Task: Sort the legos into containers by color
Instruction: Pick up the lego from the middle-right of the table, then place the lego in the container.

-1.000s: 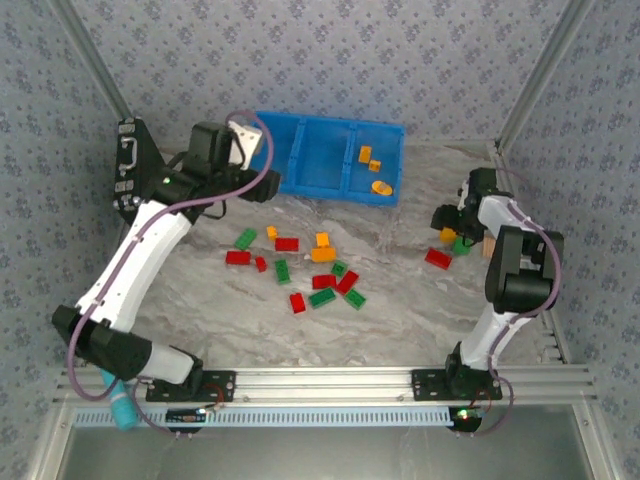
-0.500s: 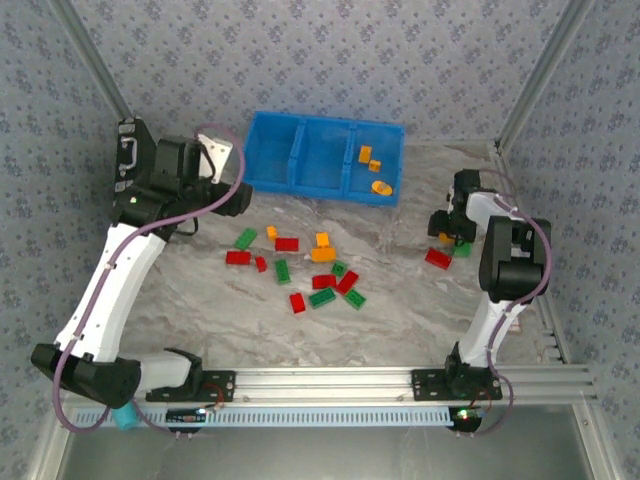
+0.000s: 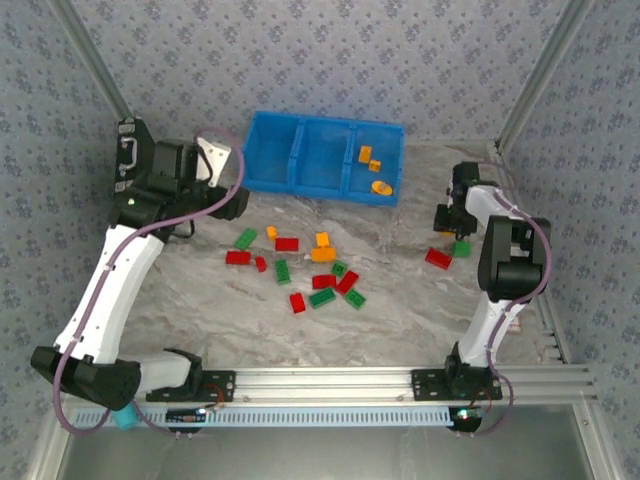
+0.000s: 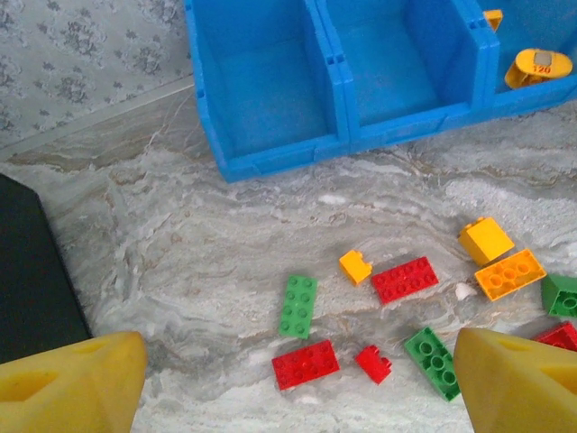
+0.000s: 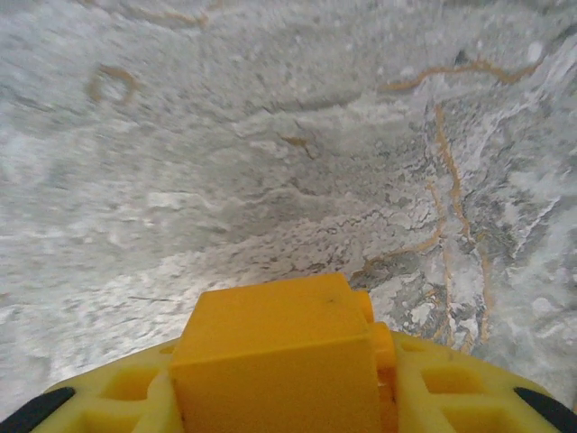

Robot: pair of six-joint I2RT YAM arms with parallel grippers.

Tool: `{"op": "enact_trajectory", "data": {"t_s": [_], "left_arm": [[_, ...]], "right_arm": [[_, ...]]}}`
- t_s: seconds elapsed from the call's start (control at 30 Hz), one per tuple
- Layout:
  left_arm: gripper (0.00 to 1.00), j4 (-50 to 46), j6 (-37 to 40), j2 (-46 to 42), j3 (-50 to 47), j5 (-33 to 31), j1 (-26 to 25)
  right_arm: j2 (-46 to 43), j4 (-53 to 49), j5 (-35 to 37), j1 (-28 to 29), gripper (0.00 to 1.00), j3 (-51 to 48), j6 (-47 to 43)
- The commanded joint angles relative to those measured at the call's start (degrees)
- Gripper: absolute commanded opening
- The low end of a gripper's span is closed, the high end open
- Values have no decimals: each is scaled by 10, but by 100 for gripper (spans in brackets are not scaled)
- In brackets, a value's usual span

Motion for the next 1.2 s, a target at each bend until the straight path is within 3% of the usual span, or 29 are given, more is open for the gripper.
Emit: {"op": "enact_trajectory", "data": {"t_s": [0.0,0.27,0.43,0.6,0.7,1.17], "left_arm": [[89,6,11,-29,-18,-6,8],[91,19,7,-80,-77,1,30],[91,15,-8,-89,-89,-1,37],[90,11,-36,-86,-106,17,47],[79,36,-66,-81,-147,67,63],[79,115,-175,-32,-239,104,69]], "right_arm": [[-61,-49,-11,14,38,60,12],[-86,-15,12,122,39,201,-27],[-21,-3,36,185,39,302,-61],[69,-1,27,208,39,382,-67],[123,-6,35,218,39,418,-72],[268,-32,33,216,43,485,-65]]}}
